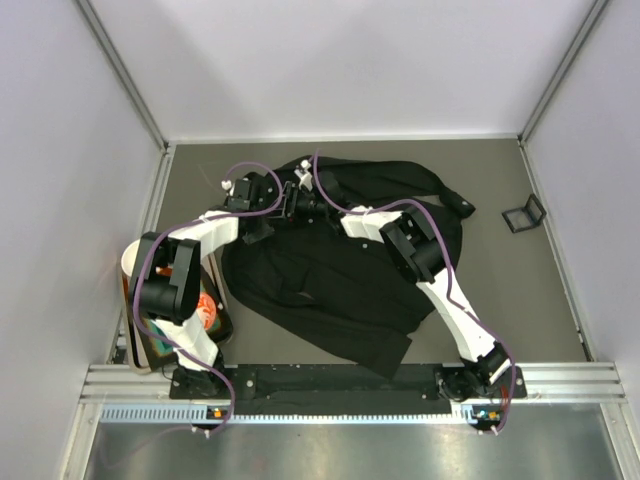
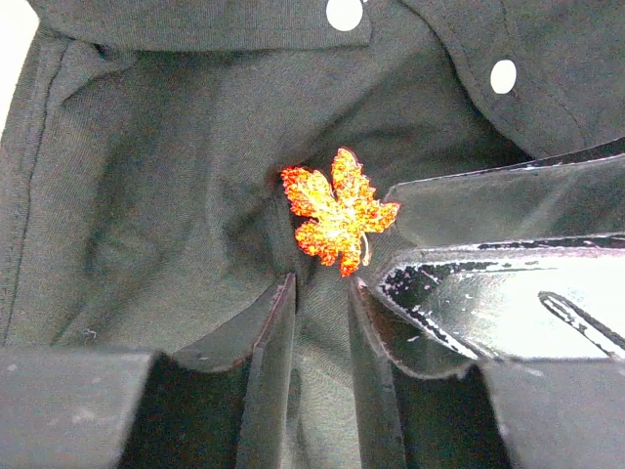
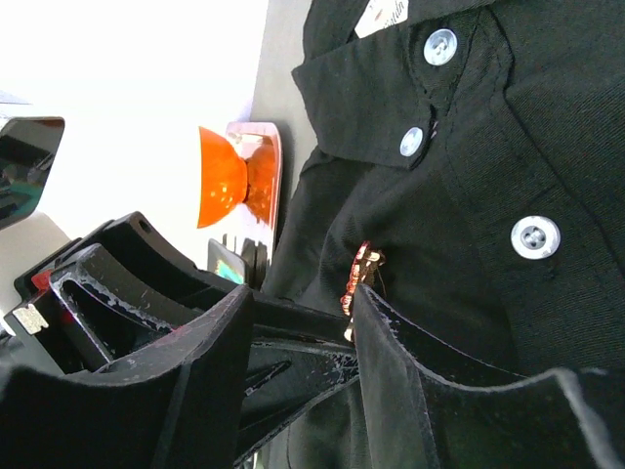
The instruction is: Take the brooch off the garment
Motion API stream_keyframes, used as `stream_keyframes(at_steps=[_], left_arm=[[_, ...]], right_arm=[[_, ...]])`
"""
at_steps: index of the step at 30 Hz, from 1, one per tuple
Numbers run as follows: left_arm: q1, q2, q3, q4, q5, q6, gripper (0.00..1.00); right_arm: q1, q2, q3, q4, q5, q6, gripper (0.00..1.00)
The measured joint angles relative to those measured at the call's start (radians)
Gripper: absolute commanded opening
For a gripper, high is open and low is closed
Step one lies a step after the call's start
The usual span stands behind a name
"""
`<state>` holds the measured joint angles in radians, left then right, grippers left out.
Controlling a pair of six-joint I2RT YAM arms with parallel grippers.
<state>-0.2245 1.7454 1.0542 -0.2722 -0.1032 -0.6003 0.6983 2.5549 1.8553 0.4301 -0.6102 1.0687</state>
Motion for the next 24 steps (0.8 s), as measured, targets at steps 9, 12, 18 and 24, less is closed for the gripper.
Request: stream_keyframes(at_steps=[9,12,18,24], left_arm=[[0.0,-0.008,0.0,0.002,0.0,0.001,0.27],[0.0,-0.016,0.0,0.0,-0.008,0.0,0.38],[0.0,-0.034,0.0,-0.021,-0.034,0.004,0.58],[0.001,-0.035,0.0,-0.032,-0.044,0.01,0.68]], right_arm=[[-0.002,-0.001,-0.025,0.019,-0.018,-0.001,0.47],[-0.002,-0.001,-0.029,0.02,-0.02,0.006,0.47],[-0.006,0.001,-0.024,0.03,-0.03,0.022,0.47],[-0.009,0.014,0.008,0.025,-0.034,0.029,0.47]])
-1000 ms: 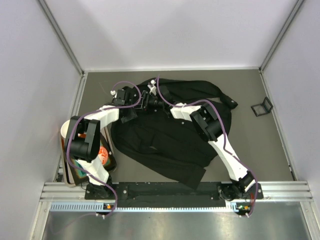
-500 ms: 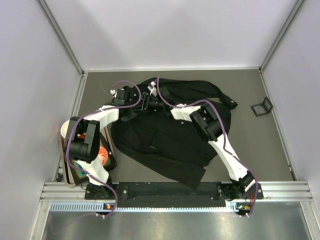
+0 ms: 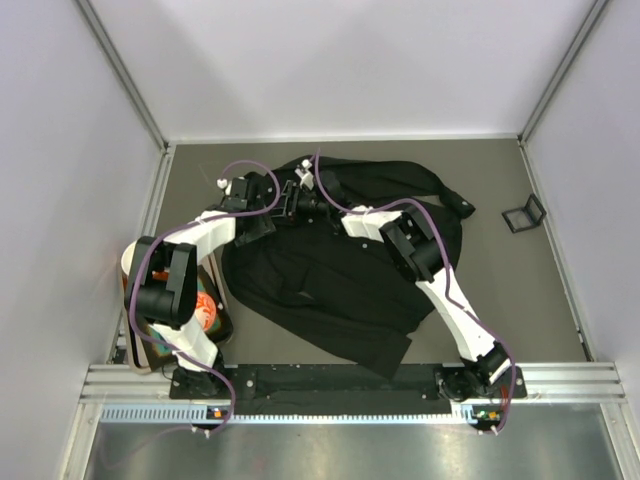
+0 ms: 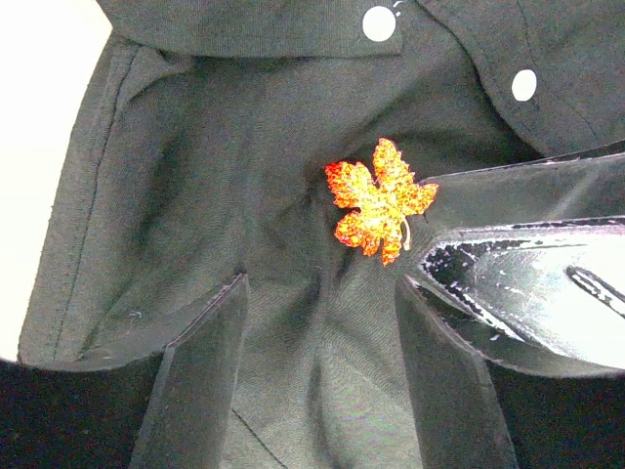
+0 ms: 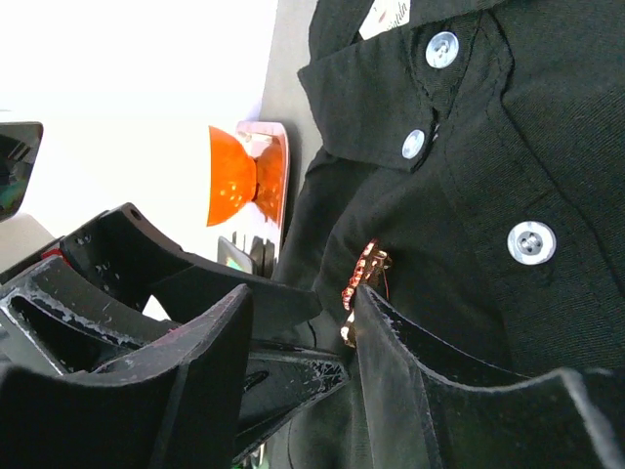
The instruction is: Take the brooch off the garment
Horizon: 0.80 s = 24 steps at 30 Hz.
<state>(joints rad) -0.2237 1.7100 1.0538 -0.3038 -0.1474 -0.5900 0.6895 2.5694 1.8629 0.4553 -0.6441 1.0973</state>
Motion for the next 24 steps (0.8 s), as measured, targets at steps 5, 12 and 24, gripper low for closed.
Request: stream_keyframes(at_steps=[5,12,24], left_arm=[[-0.008,0.0,0.0,0.001,-0.003,0.018,0.64],[-0.024,0.001,0.022,-0.004,-0.01,0.035,0.47],[-0.034,0.027,0.063,-0.014,-0.032,0.076,0.54]], right_arm=[[-0.001,0.006,0.011,0.0,-0.002,0.003,0.47],[-0.001,0.008,0.017,0.002,-0.007,0.007,0.47],[-0.004,0.011,0.018,-0.002,0.011,0.007,0.47]])
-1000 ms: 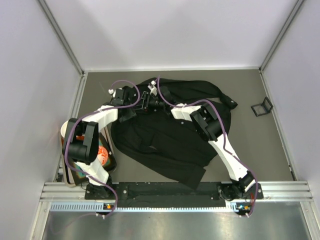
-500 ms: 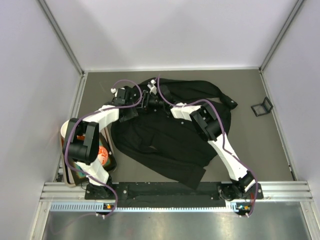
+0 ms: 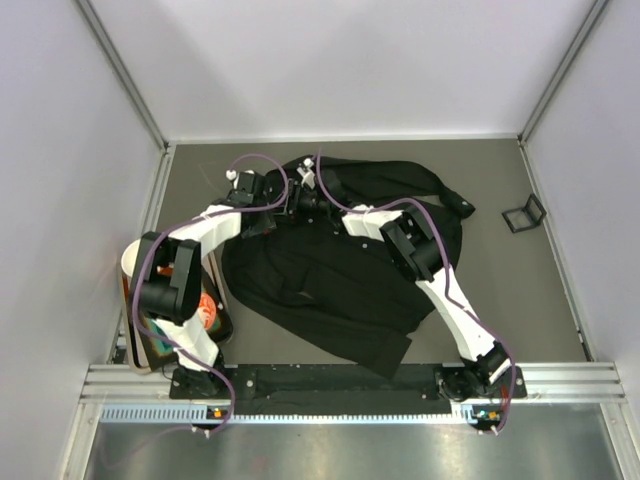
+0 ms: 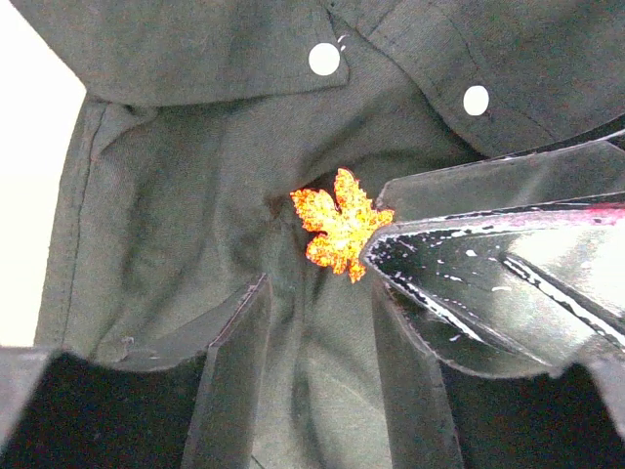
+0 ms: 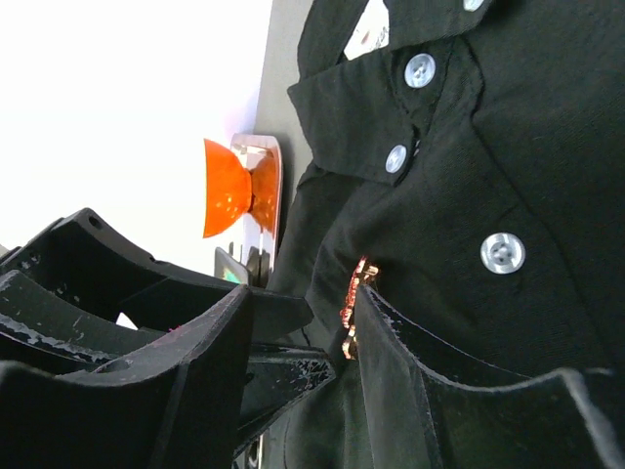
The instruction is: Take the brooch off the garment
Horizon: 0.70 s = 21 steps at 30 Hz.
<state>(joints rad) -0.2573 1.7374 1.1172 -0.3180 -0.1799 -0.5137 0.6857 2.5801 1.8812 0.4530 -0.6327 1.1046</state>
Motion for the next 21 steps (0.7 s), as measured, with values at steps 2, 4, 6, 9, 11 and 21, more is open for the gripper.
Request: stream_keyframes(at_steps=[2,4,6,9,11,21], left_arm=[[0.0,0.015,0.011,-0.002,-0.002,0.009,0.56],[0.0,0.029,0.021,-0.003,-0.001,0.018,0.58],[0.0,0.04,0.027,-0.003,-0.002,0.028,0.6],[0.001,0.047,0.027,0.0,-0.001,0.043,0.6],[0.001,0.053,0.029,0.0,-0.001,0.047,0.61],[-0.001,0.105,0.059,0.002,0.002,0.056,0.44]], right_arm=[[-0.004,0.0,0.0,-0.003,0.007,0.0,0.47],[-0.008,0.0,0.0,-0.005,0.01,0.0,0.47],[-0.012,0.0,0.0,-0.007,0.012,0.0,0.47],[-0.014,0.0,0.0,-0.007,0.011,0.0,0.47],[-0.014,0.002,0.001,-0.006,0.011,0.005,0.47],[-0.021,0.028,0.018,-0.004,0.011,0.024,0.47]])
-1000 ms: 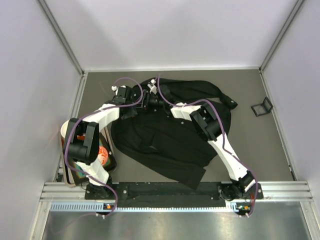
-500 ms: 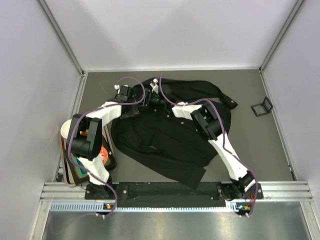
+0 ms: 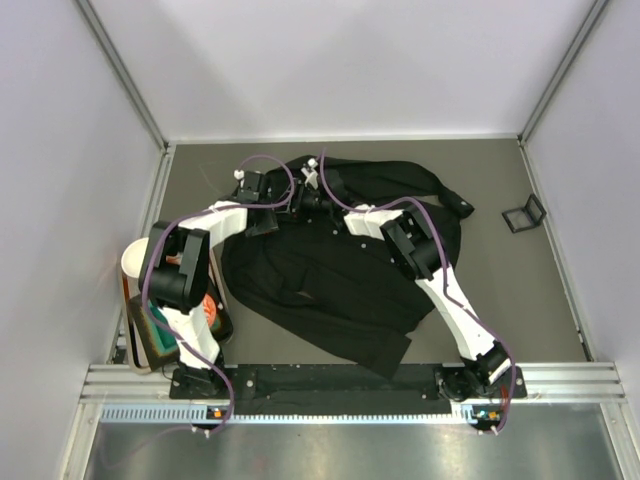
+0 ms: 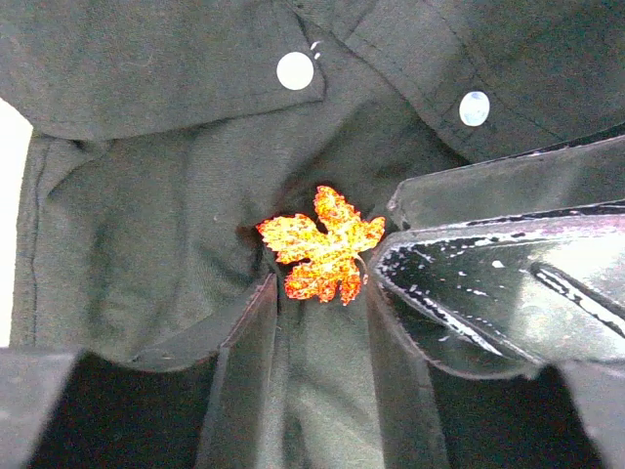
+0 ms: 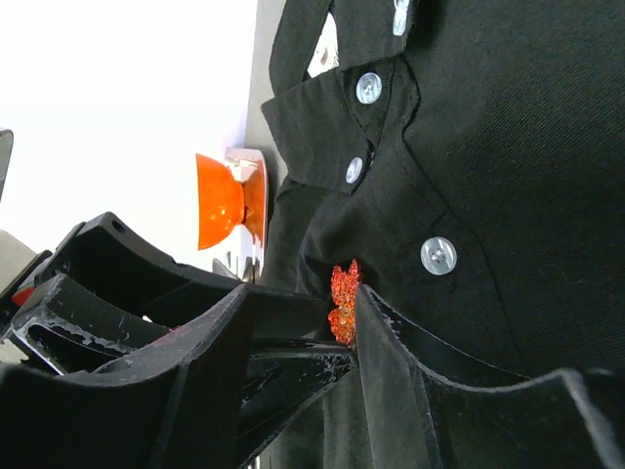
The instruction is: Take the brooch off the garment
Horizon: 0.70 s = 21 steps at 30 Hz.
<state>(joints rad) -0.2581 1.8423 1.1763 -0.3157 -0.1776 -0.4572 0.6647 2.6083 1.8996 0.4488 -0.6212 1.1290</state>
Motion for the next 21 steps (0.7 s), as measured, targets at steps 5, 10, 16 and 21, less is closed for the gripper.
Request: stream_keyframes(at_steps=[5,10,16,21], left_arm=[[-0.005,0.001,0.0,0.0,-0.005,-0.01,0.33],[-0.005,-0.017,-0.004,0.008,-0.008,-0.014,0.3],[-0.005,-0.041,-0.027,0.025,-0.013,-0.015,0.29],[-0.005,-0.049,-0.034,0.032,-0.02,-0.015,0.27]], right_arm=[[0.0,0.0,0.0,0.006,-0.012,0.007,0.47],[0.0,0.0,0.0,0.014,-0.024,0.02,0.48],[0.002,0.0,0.001,0.016,-0.039,0.028,0.48],[0.005,0.007,0.014,0.011,-0.042,0.032,0.48]])
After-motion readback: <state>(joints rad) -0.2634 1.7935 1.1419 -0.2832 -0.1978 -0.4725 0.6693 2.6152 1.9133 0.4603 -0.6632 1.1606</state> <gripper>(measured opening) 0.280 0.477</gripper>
